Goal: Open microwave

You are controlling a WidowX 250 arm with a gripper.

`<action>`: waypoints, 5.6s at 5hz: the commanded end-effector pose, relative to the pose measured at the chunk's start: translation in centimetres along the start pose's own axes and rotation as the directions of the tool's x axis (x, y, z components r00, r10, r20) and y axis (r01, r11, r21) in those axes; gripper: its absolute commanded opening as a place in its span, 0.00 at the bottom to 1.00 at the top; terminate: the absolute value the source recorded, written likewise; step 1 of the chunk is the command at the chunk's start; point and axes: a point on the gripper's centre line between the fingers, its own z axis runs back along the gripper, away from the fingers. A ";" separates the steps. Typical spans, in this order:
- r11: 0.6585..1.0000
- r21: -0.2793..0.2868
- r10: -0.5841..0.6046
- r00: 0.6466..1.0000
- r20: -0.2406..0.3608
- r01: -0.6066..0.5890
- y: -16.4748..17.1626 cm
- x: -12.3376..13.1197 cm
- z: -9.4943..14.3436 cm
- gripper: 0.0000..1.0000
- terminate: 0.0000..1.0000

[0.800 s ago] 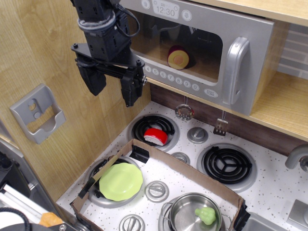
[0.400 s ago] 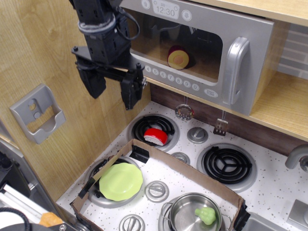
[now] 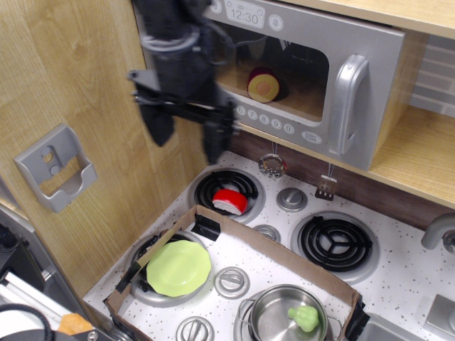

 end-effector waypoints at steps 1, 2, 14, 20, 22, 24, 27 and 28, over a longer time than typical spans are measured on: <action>1.000 -0.013 -0.005 0.994 0.105 0.006 -4.1 2.1 0.5 1.00 0.00; 1.000 -0.016 0.016 0.990 0.141 -0.013 -5.4 2.4 -0.1 1.00 0.00; 0.999 -0.017 0.041 0.958 0.283 -0.038 -8.0 3.8 -1.3 0.00 0.00; 0.889 -0.158 0.452 0.880 0.143 -0.431 -13.9 -1.3 -1.6 1.00 0.00; 0.927 -0.267 0.319 0.928 0.194 -0.263 -18.2 3.4 -0.3 1.00 0.00; 0.985 -0.171 0.054 0.943 0.328 0.003 -17.1 5.4 -0.3 1.00 0.00; 0.984 -0.110 0.160 0.973 0.165 -0.143 -11.7 4.4 -1.9 1.00 0.00; 0.982 -0.080 0.183 0.975 0.126 -0.174 -10.0 3.5 -2.0 1.00 0.00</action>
